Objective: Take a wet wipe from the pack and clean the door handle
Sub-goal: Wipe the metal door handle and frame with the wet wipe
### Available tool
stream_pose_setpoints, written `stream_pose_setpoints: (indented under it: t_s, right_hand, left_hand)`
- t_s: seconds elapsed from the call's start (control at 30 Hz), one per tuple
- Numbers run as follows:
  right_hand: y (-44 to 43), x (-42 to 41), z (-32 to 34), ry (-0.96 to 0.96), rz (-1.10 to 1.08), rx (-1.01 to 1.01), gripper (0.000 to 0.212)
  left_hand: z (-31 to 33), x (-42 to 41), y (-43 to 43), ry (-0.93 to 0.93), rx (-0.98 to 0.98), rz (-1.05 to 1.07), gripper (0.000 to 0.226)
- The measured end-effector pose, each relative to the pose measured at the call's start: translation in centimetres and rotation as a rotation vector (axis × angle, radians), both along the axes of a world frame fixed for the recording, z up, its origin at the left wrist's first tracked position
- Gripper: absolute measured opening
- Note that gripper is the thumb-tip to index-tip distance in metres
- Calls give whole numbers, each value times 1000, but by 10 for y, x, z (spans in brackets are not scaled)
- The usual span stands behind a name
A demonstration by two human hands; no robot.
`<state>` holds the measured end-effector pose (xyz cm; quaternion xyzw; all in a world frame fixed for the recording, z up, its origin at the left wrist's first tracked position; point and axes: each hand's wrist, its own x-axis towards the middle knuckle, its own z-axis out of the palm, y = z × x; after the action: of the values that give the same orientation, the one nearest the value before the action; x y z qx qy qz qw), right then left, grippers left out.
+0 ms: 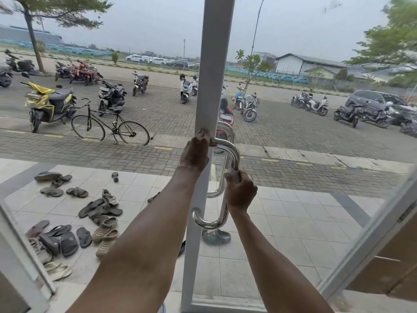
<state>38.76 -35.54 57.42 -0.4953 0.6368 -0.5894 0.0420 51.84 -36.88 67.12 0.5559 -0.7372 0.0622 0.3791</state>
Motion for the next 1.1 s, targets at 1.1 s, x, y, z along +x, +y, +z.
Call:
stream_pose_setpoints:
  t_s: [1.1]
  right_hand:
    - [-3,5,-100,-51,-5,214,13]
  left_hand:
    - [-78,-1,-14,155,-203,-60,84]
